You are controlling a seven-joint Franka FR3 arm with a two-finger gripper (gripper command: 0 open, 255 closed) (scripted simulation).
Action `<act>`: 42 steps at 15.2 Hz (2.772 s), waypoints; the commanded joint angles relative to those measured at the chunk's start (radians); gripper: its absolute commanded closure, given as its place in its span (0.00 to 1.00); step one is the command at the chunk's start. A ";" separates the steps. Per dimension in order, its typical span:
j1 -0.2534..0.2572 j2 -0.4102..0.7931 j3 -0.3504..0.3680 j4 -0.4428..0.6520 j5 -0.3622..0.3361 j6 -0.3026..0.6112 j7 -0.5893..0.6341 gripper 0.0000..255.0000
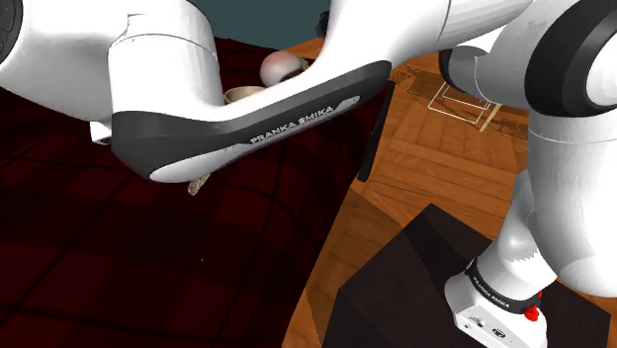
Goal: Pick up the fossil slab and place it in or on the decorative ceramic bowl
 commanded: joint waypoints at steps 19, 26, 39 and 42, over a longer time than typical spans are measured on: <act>0.050 0.061 0.022 -0.109 -0.134 0.134 -0.093 0.00; 0.052 0.064 0.022 -0.108 -0.135 0.134 -0.091 1.00; 0.053 0.034 0.030 -0.063 -0.119 0.088 -0.146 1.00; 0.056 0.025 0.032 -0.039 -0.114 0.067 -0.170 1.00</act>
